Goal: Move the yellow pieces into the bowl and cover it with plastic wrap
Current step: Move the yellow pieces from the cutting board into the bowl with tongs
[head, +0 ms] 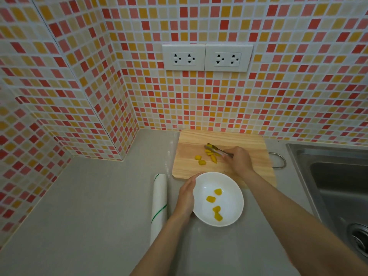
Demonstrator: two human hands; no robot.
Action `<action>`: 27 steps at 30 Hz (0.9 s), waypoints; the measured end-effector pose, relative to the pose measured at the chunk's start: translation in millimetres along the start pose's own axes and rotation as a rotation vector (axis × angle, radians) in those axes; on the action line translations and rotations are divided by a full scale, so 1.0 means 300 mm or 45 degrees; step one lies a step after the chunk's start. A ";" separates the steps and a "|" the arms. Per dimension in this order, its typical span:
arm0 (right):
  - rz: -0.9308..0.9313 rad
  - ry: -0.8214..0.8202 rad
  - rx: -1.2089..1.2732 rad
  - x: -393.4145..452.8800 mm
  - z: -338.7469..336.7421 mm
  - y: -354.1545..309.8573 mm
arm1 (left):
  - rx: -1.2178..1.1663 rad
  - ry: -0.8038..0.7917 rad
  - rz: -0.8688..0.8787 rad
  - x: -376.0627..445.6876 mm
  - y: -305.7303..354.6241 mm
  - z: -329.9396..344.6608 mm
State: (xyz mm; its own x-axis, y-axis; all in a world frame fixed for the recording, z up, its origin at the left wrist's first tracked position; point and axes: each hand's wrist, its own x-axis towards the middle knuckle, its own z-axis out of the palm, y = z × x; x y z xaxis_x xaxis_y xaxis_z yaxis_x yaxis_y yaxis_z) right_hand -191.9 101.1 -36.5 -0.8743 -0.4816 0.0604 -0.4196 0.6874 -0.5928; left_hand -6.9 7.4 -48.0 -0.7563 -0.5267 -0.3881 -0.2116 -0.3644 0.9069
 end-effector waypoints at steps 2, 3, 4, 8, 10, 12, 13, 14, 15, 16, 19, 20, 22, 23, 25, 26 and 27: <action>-0.010 0.031 0.010 -0.004 -0.003 0.005 | -0.007 -0.005 -0.004 0.000 0.002 0.000; -0.012 0.046 0.025 -0.007 -0.007 0.007 | -0.006 -0.009 -0.004 -0.001 0.003 0.001; -0.016 0.059 0.040 -0.012 -0.014 0.008 | -0.002 -0.011 -0.003 -0.003 0.004 0.002; -0.088 0.108 0.113 -0.057 -0.068 -0.003 | -0.002 -0.011 -0.011 -0.006 0.006 0.005; -0.143 0.153 0.192 -0.110 -0.109 -0.022 | -0.003 -0.016 -0.012 -0.008 0.008 0.004; -0.206 0.179 0.246 -0.188 -0.153 -0.037 | 0.004 -0.020 -0.011 -0.012 0.009 0.003; -0.235 0.176 0.266 -0.231 -0.172 -0.039 | 0.003 -0.023 -0.013 -0.012 0.010 0.004; -0.264 0.154 0.277 -0.278 -0.189 -0.038 | -0.001 -0.021 -0.019 -0.013 0.012 0.004; -0.287 0.113 0.279 -0.323 -0.202 -0.034 | -0.006 -0.017 -0.024 -0.014 0.012 0.005; -0.299 0.052 0.274 -0.363 -0.213 -0.026 | -0.011 -0.014 -0.029 -0.014 0.014 0.006; -0.275 -0.141 0.240 -0.443 -0.230 0.001 | -0.028 -0.021 -0.027 -0.019 0.017 0.007; -0.257 -0.168 0.225 -0.452 -0.235 0.010 | -0.026 -0.024 -0.022 -0.022 0.018 0.006; -0.230 -0.139 0.210 -0.449 -0.244 0.024 | -0.031 -0.023 -0.007 -0.027 0.019 0.008; -0.219 -0.100 0.203 -0.439 -0.248 0.030 | -0.033 -0.021 0.000 -0.029 0.022 0.010; -0.200 -0.017 0.187 -0.411 -0.253 0.037 | -0.038 -0.015 0.005 -0.035 0.028 0.014; -0.187 0.015 0.178 -0.392 -0.252 0.038 | -0.043 -0.011 0.004 -0.038 0.031 0.016; -0.174 0.040 0.167 -0.370 -0.250 0.037 | -0.047 -0.006 0.003 -0.039 0.033 0.017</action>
State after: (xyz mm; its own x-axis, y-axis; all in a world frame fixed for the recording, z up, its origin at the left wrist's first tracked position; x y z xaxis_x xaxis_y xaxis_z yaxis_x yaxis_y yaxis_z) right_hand -117.7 203.0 10.4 -0.8193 -0.5472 0.1711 -0.5013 0.5389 -0.6769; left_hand -3.3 13.9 -33.8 -0.7596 -0.5238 -0.3854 -0.1873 -0.3914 0.9010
